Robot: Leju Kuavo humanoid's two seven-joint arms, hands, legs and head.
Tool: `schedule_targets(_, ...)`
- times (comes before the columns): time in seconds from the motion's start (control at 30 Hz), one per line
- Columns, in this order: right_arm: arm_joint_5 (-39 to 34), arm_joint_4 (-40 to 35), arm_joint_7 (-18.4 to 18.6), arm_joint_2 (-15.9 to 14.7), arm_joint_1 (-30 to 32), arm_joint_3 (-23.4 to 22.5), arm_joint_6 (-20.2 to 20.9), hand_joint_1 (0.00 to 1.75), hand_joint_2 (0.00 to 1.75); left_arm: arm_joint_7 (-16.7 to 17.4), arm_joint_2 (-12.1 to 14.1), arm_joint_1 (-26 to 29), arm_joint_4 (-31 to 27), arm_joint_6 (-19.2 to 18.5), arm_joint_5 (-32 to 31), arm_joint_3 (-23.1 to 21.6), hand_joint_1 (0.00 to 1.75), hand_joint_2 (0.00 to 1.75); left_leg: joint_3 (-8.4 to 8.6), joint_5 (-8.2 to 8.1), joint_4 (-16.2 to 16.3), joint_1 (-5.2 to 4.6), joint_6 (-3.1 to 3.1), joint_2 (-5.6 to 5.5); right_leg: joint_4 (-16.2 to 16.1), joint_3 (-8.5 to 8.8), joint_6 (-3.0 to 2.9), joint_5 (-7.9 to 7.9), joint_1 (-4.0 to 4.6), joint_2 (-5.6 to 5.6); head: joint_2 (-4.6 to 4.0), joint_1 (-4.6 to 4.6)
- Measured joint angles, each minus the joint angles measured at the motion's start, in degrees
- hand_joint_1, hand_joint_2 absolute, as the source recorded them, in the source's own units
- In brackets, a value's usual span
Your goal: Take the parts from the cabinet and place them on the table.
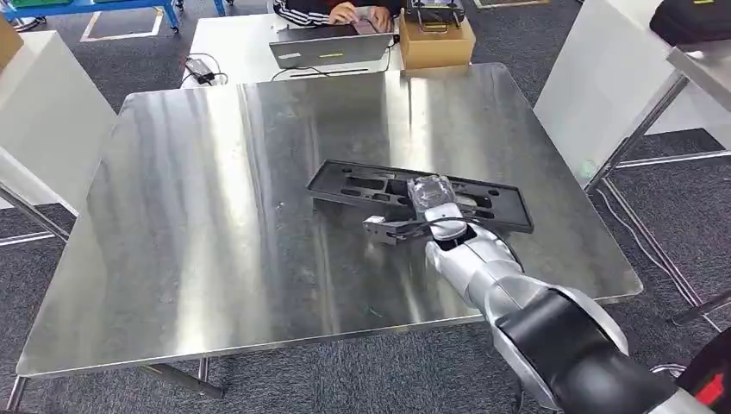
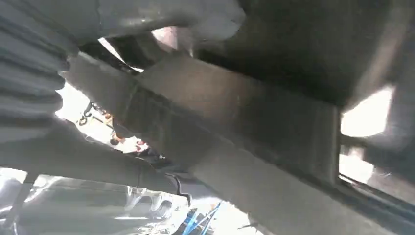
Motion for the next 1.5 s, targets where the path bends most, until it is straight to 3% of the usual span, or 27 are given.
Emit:
schedule_targets(0.23,1.18,0.04,-1.27,0.15,-0.02,-1.51,-1.82,0.0,0.0,1.81,-0.07,-0.21,0.0,0.11,-0.44,0.0,0.0,0.0,0.02,0.0,0.0,0.0,0.0,-0.02,0.0,0.0,0.0,0.0,0.0,-0.01,0.0,0.02)
schedule_targets(0.63,1.27,0.04,-1.33,0.57,-0.02,-1.64,-1.86,0.0,0.0,2.03,-0.13,-0.32,0.0,0.15,-0.44,0.0,0.0,0.0,-0.01,0.0,0.0,-0.01,0.0,-0.02,0.0,0.02,0.0,0.0,0.0,-0.01,0.0,0.0)
schedule_targets(0.73,3.17,0.02,-2.93,1.03,-0.08,-1.6,-2.52,0.0,0.0,2.58,-0.13,-0.35,0.0,0.99,-0.13,0.2,0.0,0.0,-0.02,0.0,-0.01,0.0,0.0,0.0,0.01,0.05,0.0,0.0,0.0,0.0,0.0,0.0)
schedule_targets(0.9,4.02,-0.59,-6.66,4.24,-1.47,-1.6,-6.45,0.0,0.0,2.51,-0.13,-0.26,0.0,2.25,0.68,1.35,0.0,0.0,-0.02,0.01,-0.01,0.05,-0.01,0.01,0.02,0.04,0.0,0.0,0.0,0.03,0.0,0.0)
schedule_targets(1.07,3.63,-3.24,-11.79,8.59,-3.57,-1.73,-14.37,0.0,0.0,1.73,-0.31,0.06,0.02,3.28,1.55,2.65,0.0,0.0,-0.02,0.02,-0.02,0.15,-0.02,0.01,0.04,0.04,0.0,0.0,0.01,0.04,0.0,0.0)
schedule_targets(1.23,6.82,-9.56,-13.59,12.61,-4.3,-1.77,-19.7,0.0,0.0,1.01,-0.2,0.72,0.02,3.65,1.79,3.76,0.0,0.0,-0.01,0.02,-0.02,0.17,-0.02,-0.01,0.04,0.04,-0.02,-0.02,0.05,0.04,0.0,0.0)
schedule_targets(1.4,6.3,-20.62,-16.35,13.77,-1.95,-1.77,-20.38,0.0,0.0,0.68,0.0,1.52,0.02,3.54,1.77,4.39,0.0,0.0,-0.03,0.01,-0.02,0.12,-0.02,-0.02,0.04,0.04,-0.02,-0.03,0.06,0.03,0.0,0.0)
schedule_targets(1.5,1.75,-30.21,-18.77,13.53,1.8,-1.99,-18.96,0.0,0.0,0.44,0.13,1.96,0.02,3.08,1.51,4.5,0.0,0.0,-0.02,0.01,-0.02,0.06,-0.01,-0.02,0.03,0.04,-0.02,-0.03,0.06,0.03,0.0,0.0)
